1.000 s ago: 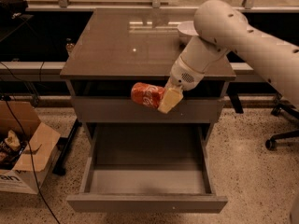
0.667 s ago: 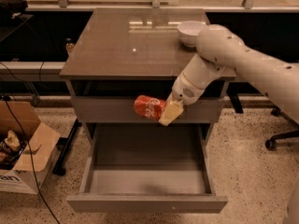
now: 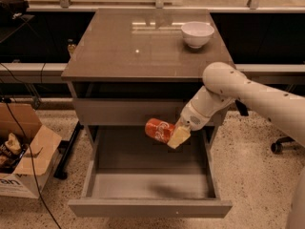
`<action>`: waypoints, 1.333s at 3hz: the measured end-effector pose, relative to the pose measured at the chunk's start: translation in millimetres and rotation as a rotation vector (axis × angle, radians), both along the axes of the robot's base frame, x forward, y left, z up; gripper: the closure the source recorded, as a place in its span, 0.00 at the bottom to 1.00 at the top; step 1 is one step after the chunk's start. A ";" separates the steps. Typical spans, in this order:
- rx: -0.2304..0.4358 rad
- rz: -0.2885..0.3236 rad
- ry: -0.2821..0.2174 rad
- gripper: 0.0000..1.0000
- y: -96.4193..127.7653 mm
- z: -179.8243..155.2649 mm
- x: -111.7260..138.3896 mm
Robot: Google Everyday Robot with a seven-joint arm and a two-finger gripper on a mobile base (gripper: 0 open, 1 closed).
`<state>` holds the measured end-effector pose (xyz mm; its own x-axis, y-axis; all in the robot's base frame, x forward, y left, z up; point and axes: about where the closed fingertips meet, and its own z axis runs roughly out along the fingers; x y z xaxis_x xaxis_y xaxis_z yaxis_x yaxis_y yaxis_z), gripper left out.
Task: Place coke can into middle drawer
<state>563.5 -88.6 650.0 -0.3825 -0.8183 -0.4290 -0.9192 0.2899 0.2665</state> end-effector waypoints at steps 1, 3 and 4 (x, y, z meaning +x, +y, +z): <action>0.005 -0.045 0.006 1.00 -12.6 -48.3 -2.0; -0.015 -0.053 0.033 1.00 -11.8 -73.8 -7.0; -0.016 -0.057 0.075 1.00 -13.1 -106.6 -13.7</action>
Offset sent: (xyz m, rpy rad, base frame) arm -0.0026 -0.0121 -0.0429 0.0034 0.0067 -0.0391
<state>549.8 -101.7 543.5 -0.4594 -0.8007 -0.3845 -0.8786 0.3461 0.3289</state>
